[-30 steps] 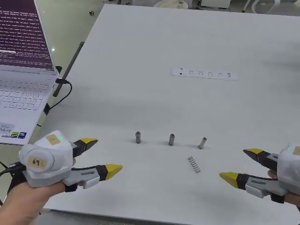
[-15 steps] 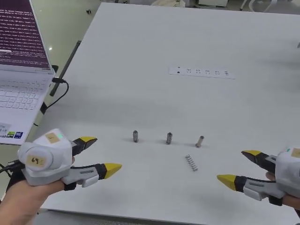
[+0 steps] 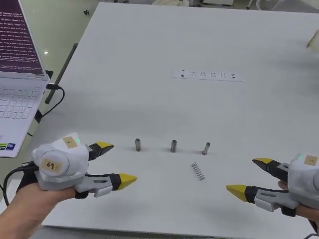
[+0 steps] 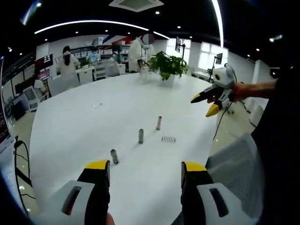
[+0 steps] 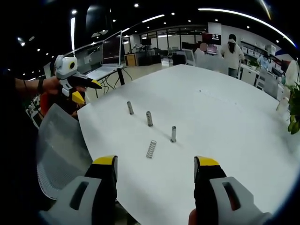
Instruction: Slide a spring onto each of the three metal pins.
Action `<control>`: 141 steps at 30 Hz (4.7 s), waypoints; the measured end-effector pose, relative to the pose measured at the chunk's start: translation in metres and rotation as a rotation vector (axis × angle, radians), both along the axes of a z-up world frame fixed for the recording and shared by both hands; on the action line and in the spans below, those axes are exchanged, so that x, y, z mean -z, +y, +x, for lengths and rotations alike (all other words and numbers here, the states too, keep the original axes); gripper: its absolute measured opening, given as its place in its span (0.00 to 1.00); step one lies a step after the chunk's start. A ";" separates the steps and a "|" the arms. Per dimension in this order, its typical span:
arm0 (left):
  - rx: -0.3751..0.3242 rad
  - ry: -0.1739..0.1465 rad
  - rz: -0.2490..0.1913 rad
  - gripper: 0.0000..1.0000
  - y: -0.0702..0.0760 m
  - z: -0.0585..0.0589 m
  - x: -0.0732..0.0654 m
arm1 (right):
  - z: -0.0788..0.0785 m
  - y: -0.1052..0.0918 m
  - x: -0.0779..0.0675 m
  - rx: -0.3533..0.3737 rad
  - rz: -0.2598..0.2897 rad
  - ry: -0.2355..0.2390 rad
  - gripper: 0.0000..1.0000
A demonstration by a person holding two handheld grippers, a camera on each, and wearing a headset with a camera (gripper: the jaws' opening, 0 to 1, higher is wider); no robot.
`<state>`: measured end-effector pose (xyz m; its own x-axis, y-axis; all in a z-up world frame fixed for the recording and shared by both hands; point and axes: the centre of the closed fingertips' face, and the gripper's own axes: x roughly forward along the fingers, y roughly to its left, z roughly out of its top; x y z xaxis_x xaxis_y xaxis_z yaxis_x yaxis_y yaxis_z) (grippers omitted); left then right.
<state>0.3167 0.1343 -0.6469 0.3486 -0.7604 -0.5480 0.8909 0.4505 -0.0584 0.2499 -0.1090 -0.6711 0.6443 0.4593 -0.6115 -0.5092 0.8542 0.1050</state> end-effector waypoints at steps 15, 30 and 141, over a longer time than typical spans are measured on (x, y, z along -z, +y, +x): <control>0.221 -0.036 0.057 0.55 -0.062 -0.007 0.007 | -0.002 -0.002 -0.002 0.016 0.001 0.001 0.64; 0.375 -0.061 0.102 0.52 -0.106 -0.006 0.017 | -0.005 -0.002 -0.004 0.019 0.007 0.006 0.64; 0.608 0.044 0.362 0.02 -0.161 -0.015 0.140 | -0.020 -0.002 0.009 0.000 0.025 0.055 0.63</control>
